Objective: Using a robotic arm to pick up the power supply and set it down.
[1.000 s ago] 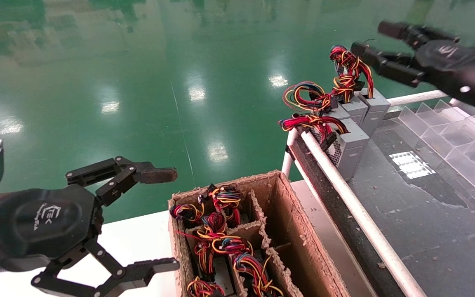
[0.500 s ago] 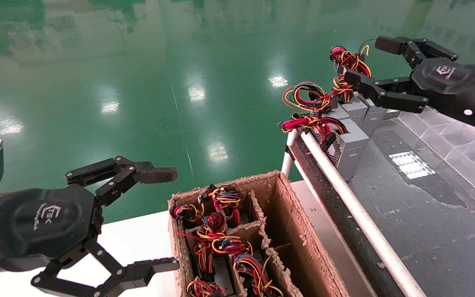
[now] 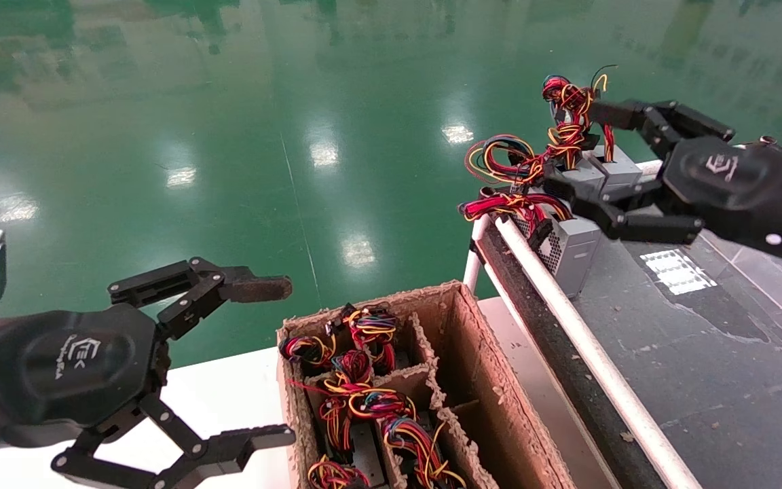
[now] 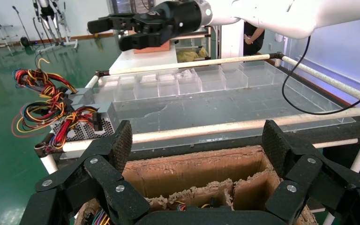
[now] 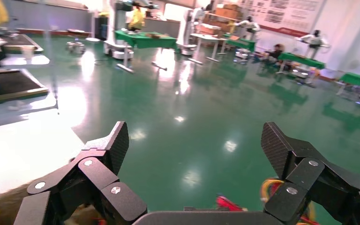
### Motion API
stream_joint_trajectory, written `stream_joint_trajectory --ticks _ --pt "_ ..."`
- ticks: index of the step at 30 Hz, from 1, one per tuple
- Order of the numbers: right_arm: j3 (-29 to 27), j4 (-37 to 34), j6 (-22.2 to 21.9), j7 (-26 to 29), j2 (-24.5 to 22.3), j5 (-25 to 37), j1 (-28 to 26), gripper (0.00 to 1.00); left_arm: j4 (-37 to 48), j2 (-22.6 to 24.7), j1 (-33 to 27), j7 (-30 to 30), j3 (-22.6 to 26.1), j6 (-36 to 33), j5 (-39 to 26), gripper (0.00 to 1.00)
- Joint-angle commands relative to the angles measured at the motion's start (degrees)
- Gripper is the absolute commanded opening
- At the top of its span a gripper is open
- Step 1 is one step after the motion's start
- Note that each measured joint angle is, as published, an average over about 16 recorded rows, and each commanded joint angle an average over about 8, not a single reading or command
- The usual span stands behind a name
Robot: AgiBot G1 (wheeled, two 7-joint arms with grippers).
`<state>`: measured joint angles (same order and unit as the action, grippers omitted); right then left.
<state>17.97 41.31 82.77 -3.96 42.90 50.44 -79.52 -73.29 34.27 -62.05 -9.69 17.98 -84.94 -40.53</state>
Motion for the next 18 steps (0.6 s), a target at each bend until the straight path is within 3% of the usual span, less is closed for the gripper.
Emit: stream_joint_trajectory --ticks 1,2,18 --pt "-0.14 2.39 0.22 1.09 -0.58 -0.63 1.33 1.0 0.0 0.0 0.0 0.0 0.0 0.0 0.0 0.92" --pt "-0.21 3.53 0.32 1.61 -0.86 -0.94 1.96 1.0 0.0 0.0 0.0 0.0 0.01 0.0 0.0 1.0" --pt "-1.25 20.68 1.88 9.43 -5.05 -5.5 11.51 1.0 0.0 -0.01 -0.01 0.02 0.04 0.02 0.03 1.0"
